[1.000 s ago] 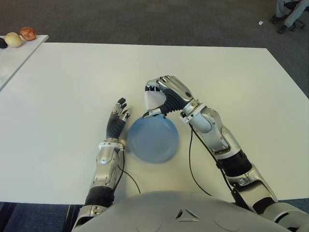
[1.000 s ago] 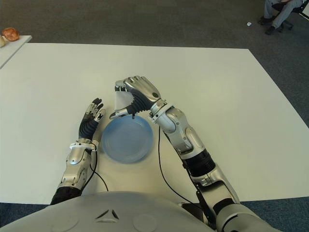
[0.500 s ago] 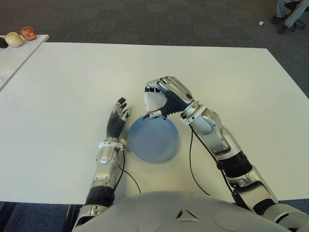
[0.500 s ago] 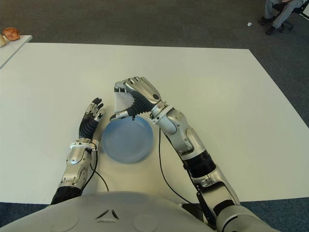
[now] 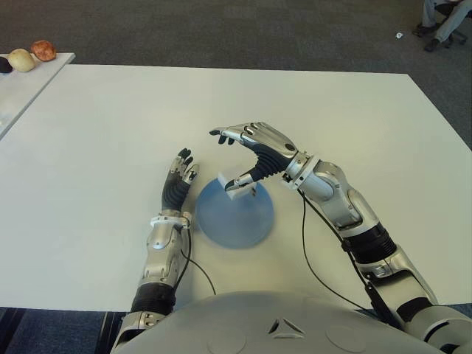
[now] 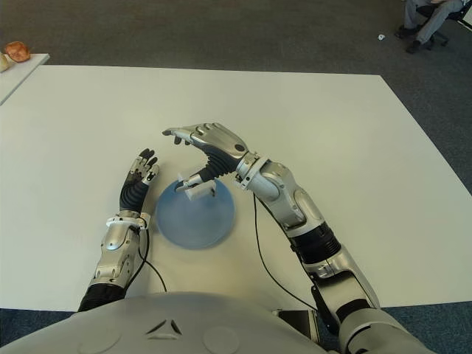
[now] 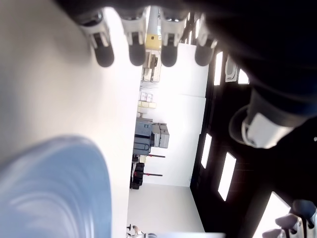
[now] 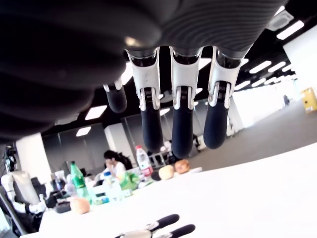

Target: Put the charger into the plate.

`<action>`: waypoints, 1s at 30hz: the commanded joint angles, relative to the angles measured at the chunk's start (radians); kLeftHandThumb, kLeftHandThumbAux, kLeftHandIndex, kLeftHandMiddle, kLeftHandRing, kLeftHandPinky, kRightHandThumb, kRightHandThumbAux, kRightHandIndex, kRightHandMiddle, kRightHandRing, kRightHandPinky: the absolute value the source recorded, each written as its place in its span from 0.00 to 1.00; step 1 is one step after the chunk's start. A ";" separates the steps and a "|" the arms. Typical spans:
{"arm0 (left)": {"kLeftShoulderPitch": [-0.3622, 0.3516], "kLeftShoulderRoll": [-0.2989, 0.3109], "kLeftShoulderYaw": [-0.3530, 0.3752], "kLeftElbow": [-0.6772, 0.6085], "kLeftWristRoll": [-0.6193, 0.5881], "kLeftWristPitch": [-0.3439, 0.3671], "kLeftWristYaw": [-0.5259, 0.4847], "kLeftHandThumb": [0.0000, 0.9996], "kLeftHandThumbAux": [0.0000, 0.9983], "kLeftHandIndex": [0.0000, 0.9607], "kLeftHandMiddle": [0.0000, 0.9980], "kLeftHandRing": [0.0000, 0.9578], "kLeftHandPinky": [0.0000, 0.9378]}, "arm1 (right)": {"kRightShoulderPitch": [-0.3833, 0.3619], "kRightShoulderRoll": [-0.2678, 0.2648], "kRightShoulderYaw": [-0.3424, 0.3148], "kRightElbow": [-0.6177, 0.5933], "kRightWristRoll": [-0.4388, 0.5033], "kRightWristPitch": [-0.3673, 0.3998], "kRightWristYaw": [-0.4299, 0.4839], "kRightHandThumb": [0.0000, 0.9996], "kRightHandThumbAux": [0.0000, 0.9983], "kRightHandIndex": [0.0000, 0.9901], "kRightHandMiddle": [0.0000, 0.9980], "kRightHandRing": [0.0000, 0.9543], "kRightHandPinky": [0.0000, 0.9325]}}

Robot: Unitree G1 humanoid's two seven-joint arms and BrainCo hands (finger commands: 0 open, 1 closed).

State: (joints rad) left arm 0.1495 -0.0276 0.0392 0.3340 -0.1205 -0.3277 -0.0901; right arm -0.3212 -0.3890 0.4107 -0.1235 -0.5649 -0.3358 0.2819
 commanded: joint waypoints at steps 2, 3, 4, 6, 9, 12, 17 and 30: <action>0.041 0.000 0.008 0.083 -0.007 0.083 -0.008 0.00 0.55 0.04 0.06 0.06 0.08 | -0.008 -0.007 -0.007 0.019 0.038 -0.015 0.034 0.30 0.15 0.00 0.00 0.00 0.00; 0.041 0.000 0.009 0.083 -0.008 0.085 -0.008 0.00 0.55 0.04 0.06 0.06 0.09 | -0.009 -0.007 -0.008 0.022 0.042 -0.019 0.036 0.31 0.15 0.00 0.00 0.00 0.00; 0.040 -0.001 0.010 0.084 -0.009 0.086 -0.007 0.00 0.55 0.04 0.06 0.06 0.09 | -0.010 -0.007 -0.008 0.024 0.044 -0.021 0.036 0.31 0.13 0.00 0.00 0.00 0.00; 0.039 -0.002 0.011 0.083 -0.010 0.091 -0.006 0.00 0.56 0.04 0.06 0.06 0.09 | -0.010 -0.006 -0.011 0.029 0.053 -0.027 0.038 0.32 0.12 0.00 0.00 0.00 0.00; 0.039 -0.003 0.011 0.081 -0.011 0.095 -0.005 0.00 0.57 0.04 0.06 0.06 0.09 | -0.010 -0.006 -0.014 0.033 0.063 -0.032 0.039 0.32 0.11 0.00 0.00 0.00 0.00; 0.039 -0.003 0.011 0.081 -0.011 0.097 -0.004 0.00 0.57 0.04 0.06 0.06 0.08 | -0.012 -0.007 -0.017 0.040 0.070 -0.036 0.040 0.34 0.10 0.00 0.00 0.00 0.00; 0.037 -0.002 0.011 0.082 -0.012 0.099 -0.006 0.00 0.57 0.04 0.06 0.06 0.08 | -0.020 -0.005 -0.022 0.051 0.071 -0.038 0.039 0.35 0.10 0.00 0.00 0.00 0.00; 0.031 0.003 0.017 0.108 -0.013 0.060 -0.036 0.00 0.56 0.05 0.08 0.07 0.07 | -0.097 0.051 -0.058 0.134 0.099 -0.008 0.022 0.34 0.10 0.00 0.00 0.00 0.00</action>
State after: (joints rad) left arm 0.1348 -0.0299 0.0592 0.3559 -0.1408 -0.3340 -0.1175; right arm -0.3849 -0.3613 0.3651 -0.0234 -0.4829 -0.3681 0.3078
